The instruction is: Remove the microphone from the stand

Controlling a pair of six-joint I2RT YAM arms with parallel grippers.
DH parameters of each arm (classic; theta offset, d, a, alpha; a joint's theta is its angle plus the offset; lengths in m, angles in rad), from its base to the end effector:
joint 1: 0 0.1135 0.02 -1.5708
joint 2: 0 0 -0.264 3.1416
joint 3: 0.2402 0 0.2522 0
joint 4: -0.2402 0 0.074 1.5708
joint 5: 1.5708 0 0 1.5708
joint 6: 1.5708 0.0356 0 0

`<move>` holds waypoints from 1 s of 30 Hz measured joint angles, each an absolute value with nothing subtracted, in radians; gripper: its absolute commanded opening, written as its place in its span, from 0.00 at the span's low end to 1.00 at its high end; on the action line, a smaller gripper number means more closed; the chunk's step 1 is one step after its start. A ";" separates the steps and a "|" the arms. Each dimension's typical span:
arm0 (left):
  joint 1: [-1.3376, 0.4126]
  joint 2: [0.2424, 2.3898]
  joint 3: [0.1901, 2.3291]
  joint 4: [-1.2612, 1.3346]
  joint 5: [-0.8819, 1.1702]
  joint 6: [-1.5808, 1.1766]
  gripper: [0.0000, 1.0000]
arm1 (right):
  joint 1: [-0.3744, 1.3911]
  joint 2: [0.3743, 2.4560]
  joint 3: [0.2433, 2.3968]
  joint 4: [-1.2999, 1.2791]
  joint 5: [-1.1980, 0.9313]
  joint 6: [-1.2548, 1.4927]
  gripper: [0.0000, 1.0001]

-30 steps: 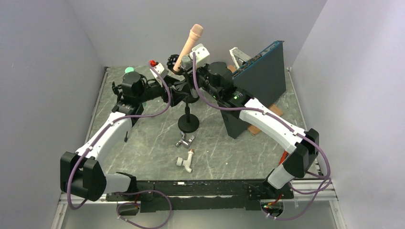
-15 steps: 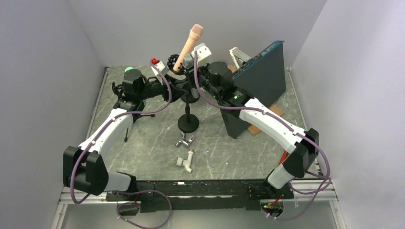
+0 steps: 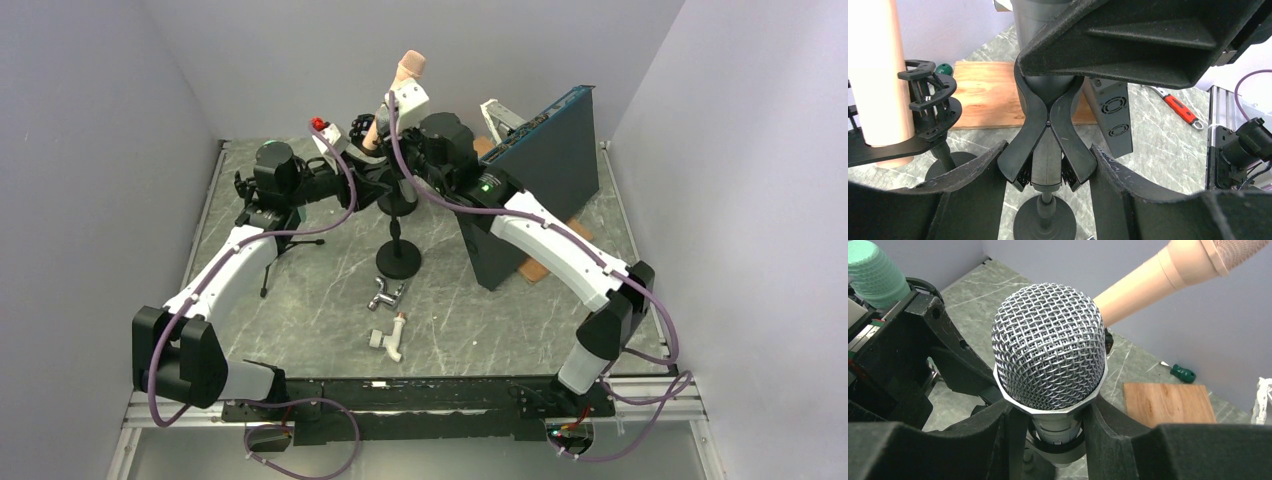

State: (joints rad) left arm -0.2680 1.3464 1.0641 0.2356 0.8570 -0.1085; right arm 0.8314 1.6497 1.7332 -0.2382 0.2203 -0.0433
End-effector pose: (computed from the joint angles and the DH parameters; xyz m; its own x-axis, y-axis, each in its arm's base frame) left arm 0.2922 -0.1082 0.3557 -0.1424 -0.0344 -0.9892 0.8913 0.4302 -0.1432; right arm 0.2668 0.2810 0.4401 -0.0788 -0.1491 -0.9857 -0.5795 0.8114 -0.0764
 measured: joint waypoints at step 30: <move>-0.278 1.357 1.068 0.237 0.839 -0.151 0.45 | 0.908 1.568 1.537 -0.036 0.314 -0.126 0.00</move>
State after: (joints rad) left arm -0.2775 1.3567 1.0676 0.2367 0.8394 -0.1509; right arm 0.9085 1.5677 1.5368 -0.0360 0.3141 -0.1265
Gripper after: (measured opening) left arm 0.795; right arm 0.420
